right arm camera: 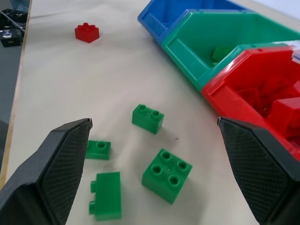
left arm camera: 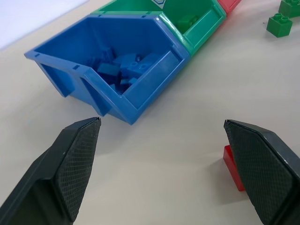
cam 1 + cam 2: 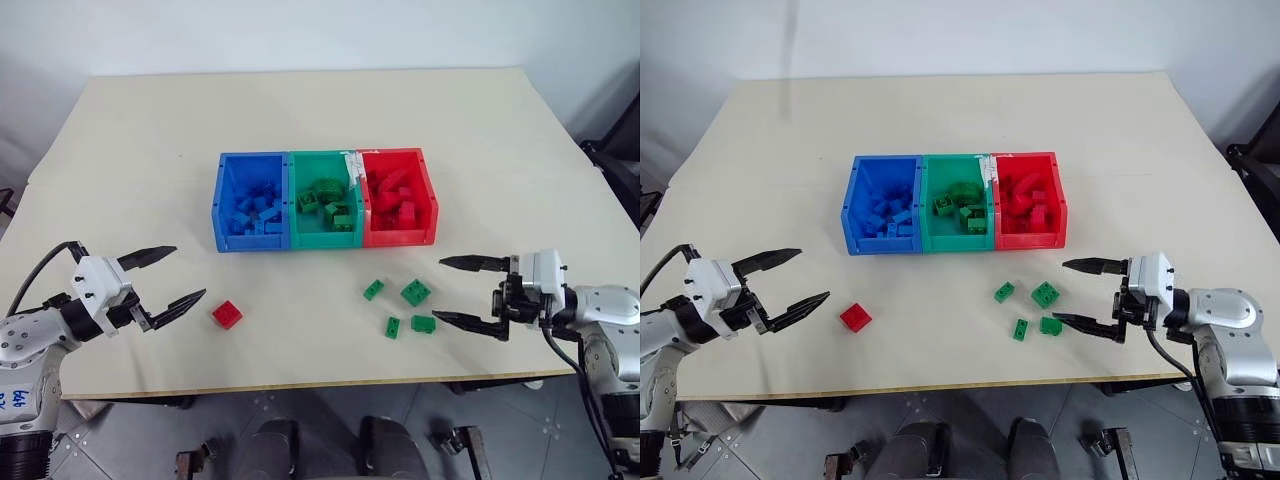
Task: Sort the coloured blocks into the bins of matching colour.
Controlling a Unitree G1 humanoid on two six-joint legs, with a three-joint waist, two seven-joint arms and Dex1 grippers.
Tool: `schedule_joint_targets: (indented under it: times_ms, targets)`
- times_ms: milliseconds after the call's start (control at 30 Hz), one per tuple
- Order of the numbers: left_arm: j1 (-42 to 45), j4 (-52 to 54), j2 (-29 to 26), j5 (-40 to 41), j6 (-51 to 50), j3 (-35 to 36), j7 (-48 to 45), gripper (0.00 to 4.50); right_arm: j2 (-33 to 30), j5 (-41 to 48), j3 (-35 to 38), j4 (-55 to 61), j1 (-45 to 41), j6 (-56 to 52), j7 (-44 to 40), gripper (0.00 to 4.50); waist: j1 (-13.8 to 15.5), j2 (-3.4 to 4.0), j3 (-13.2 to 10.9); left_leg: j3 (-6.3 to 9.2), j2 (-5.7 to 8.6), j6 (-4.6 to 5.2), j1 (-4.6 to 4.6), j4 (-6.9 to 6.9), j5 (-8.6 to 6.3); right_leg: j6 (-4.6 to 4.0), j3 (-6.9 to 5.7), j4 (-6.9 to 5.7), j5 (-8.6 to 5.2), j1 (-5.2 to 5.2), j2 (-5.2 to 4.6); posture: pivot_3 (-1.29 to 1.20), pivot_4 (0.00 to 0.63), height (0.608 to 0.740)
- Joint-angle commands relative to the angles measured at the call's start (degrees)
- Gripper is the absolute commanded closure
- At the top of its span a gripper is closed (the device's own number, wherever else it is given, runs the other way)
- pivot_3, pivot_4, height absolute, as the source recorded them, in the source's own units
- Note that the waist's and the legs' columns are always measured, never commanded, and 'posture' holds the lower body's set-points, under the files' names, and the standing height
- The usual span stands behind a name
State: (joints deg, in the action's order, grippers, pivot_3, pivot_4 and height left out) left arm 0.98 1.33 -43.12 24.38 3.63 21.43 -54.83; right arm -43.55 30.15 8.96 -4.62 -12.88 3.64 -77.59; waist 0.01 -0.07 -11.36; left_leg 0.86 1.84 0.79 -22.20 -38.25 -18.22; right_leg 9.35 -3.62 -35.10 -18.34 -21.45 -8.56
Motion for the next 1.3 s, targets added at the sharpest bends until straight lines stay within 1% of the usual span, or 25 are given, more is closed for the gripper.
schedule_joint_targets:
  times_ms: [33, 100, 200, 233, 333, 467, 600, 700, 800, 933, 1000, 1067, 1233, 1300]
  targets:
    - [1.1, 1.4, 0.2, 0.6, -0.4, 0.2, 0.7, 0.02, 0.2, 0.3, 0.8, 1.7, 0.2, 0.0, 0.6, 0.0, 0.1, 0.0, 0.0, 0.0, 0.0, 0.0, 0.0, 0.0, 0.0, 0.0, 0.0, 0.0, 0.0, 0.0, 0.0, 0.0, 0.15, 0.74]
    - [1.3, 2.3, 0.2, 1.4, -2.4, -0.9, 0.1, 0.02, -0.2, 0.4, 1.8, 2.1, 1.2, 0.0, 1.0, 0.0, 0.1, 0.0, 0.0, 0.01, 0.01, 0.0, 0.0, -0.01, 0.0, 0.0, 0.0, 0.0, 0.0, 0.0, 0.0, 0.0, 0.15, 0.74]
    - [1.4, 4.8, 0.0, 6.2, -8.3, -2.9, -3.3, 0.02, -1.6, 0.2, 4.0, 1.4, 2.9, 0.8, 1.0, 0.0, 0.1, 0.0, 0.0, 0.01, 0.01, 0.0, 0.0, 0.0, 0.0, 0.0, 0.0, -0.02, 0.0, 0.0, -0.01, 0.0, 0.15, 0.74]
    - [1.6, 5.2, 0.1, 6.4, -9.1, -3.5, -3.4, 0.02, -2.1, 0.1, 4.6, 1.2, 3.6, 1.2, 0.8, 0.0, 0.2, 0.0, 0.0, 0.02, 0.01, 0.0, -0.01, 0.0, 0.0, 0.0, 0.0, -0.03, 0.0, 0.0, -0.01, 0.0, 0.15, 0.74]
    - [1.5, 7.5, 0.2, 4.4, -7.6, -7.6, -6.2, 0.02, -4.3, -0.4, 7.8, -0.2, 7.0, 2.9, 0.0, 0.0, 0.2, 0.0, 0.0, 0.01, 0.02, 0.0, -0.01, -0.02, 0.0, 0.0, 0.01, -0.04, 0.0, 0.01, -0.01, 0.0, 0.15, 0.74]
    - [1.3, 11.8, 1.2, 4.1, -6.5, -12.4, -8.7, 0.02, -6.9, -1.4, 11.3, -3.7, 11.0, 5.2, -1.7, 0.0, 0.2, 0.0, 0.0, -0.03, 0.01, 0.0, 0.0, -0.02, 0.0, 0.0, 0.01, 0.0, 0.0, 0.03, 0.01, 0.0, 0.15, 0.74]
    - [0.7, 15.0, 2.8, 3.3, -4.9, -15.8, -9.7, 0.02, -8.4, -2.8, 12.1, -8.2, 12.6, 6.6, -2.7, 0.0, 0.1, 0.0, 0.0, -0.04, 0.0, 0.01, 0.02, -0.04, 0.0, 0.0, 0.01, 0.02, 0.0, 0.08, 0.01, 0.0, 0.15, 0.74]
    - [0.3, 14.5, 3.4, 1.8, -2.3, -17.3, -10.5, 0.02, -8.7, -3.7, 11.2, -9.9, 12.4, 7.6, -3.5, 0.0, -0.1, 0.01, 0.0, -0.07, -0.03, 0.0, 0.05, -0.03, 0.0, 0.0, 0.02, 0.01, 0.0, 0.1, 0.03, 0.0, 0.15, 0.74]
    - [0.8, 13.9, 4.0, 2.1, -1.9, -16.8, -9.8, 0.02, -7.9, -3.5, 9.4, -8.8, 10.9, 6.1, -3.8, 0.0, 0.0, 0.02, 0.0, -0.09, -0.03, 0.0, 0.06, -0.05, 0.01, 0.0, 0.02, 0.01, 0.0, 0.1, 0.03, 0.0, 0.15, 0.74]
    - [-0.2, 12.7, 3.4, 2.6, -0.5, -15.0, -10.4, 0.02, -8.1, -3.8, 4.2, -3.3, 9.2, -0.6, -3.6, 0.0, 0.0, 0.02, 0.0, -0.06, -0.06, 0.0, 0.06, -0.13, 0.01, 0.0, 0.02, -0.02, 0.0, 0.11, 0.03, 0.0, 0.15, 0.74]
    - [-1.4, 12.2, 3.1, 2.4, -0.1, -14.0, -10.2, 0.02, -8.8, -5.6, 0.4, -0.5, 8.0, -5.2, -2.6, 0.0, 0.0, 0.02, 0.0, -0.04, -0.06, 0.0, 0.06, -0.14, 0.01, 0.0, 0.01, -0.02, 0.0, 0.11, 0.03, 0.0, 0.15, 0.74]
    - [-2.1, 12.0, 3.1, 2.0, 0.5, -13.5, -9.9, 0.02, -9.0, -6.4, -1.6, 0.7, 7.1, -8.1, -2.0, 0.0, 0.0, 0.03, 0.0, -0.02, -0.05, 0.0, 0.04, -0.14, 0.01, 0.0, 0.01, 0.0, 0.0, 0.11, 0.02, 0.0, 0.15, 0.74]
    - [-4.9, 12.7, 2.9, 2.0, 1.1, -12.2, -9.6, 0.02, -5.9, -9.3, -6.3, 0.8, 4.4, -9.3, 0.6, 0.0, 0.5, 0.02, 0.0, 0.03, -0.01, 0.0, 0.0, -0.26, 0.0, 0.0, 0.0, 0.01, 0.0, 0.11, 0.0, 0.0, 0.15, 0.74]
    - [-5.8, 12.9, 2.7, 2.1, 1.2, -11.2, -9.2, 0.0, -4.7, -9.8, -7.1, 0.1, 3.9, -8.4, 1.1, 0.4, 0.8, 0.03, 0.0, 0.05, -0.02, 0.0, 0.01, -0.27, 0.0, 0.0, -0.02, 0.04, 0.0, 0.11, 0.0, 0.0, 0.15, 0.74]
